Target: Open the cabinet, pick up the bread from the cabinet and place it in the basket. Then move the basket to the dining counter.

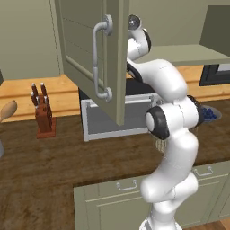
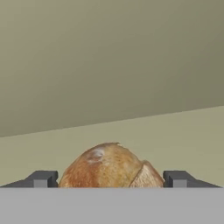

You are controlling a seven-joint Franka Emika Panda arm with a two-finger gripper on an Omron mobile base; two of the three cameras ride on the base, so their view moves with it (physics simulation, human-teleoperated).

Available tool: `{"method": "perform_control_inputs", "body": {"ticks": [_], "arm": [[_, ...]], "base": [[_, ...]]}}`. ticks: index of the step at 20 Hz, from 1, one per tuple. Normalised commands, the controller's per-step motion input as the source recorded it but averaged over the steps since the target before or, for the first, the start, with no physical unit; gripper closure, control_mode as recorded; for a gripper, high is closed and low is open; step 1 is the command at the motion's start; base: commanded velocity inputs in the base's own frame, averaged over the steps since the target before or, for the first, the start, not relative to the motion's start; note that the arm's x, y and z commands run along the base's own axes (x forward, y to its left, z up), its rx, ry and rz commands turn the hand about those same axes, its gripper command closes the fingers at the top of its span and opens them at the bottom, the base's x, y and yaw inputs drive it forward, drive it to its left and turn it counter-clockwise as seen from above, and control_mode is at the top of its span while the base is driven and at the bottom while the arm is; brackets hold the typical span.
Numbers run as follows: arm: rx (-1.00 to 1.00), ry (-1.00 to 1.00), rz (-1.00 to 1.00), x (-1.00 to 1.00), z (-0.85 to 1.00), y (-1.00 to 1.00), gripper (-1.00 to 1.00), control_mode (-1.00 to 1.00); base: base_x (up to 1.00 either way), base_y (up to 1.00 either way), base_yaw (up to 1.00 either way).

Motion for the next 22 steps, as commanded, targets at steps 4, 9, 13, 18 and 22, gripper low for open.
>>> {"method": "perform_control_inputs", "body": {"ticks": [4,9,13,18,22], "arm": [[-0.06,-0.14,0.02,-1.0,-0.01,0.02,1.0,-1.0],[-0.01,-0.06,0.01,-1.0,0.0,0.0,1.0,-1.0],[0.0,-0.01,0.0,-1.0,0.0,0.0,1.0,-1.0],[0.01,0.0,-0.01,-1.0,0.0,-0.01,1.0,-1.0],[0.07,0.0,-0.03,-1.0,-0.02,-0.22,1.0,-1.0]], "base": [[0.0,0.0,0.0],[0.0,0.0,0.0],[0.0,0.0,0.0],[0.0,0.0,0.0],[0.0,0.0,0.0]]}}
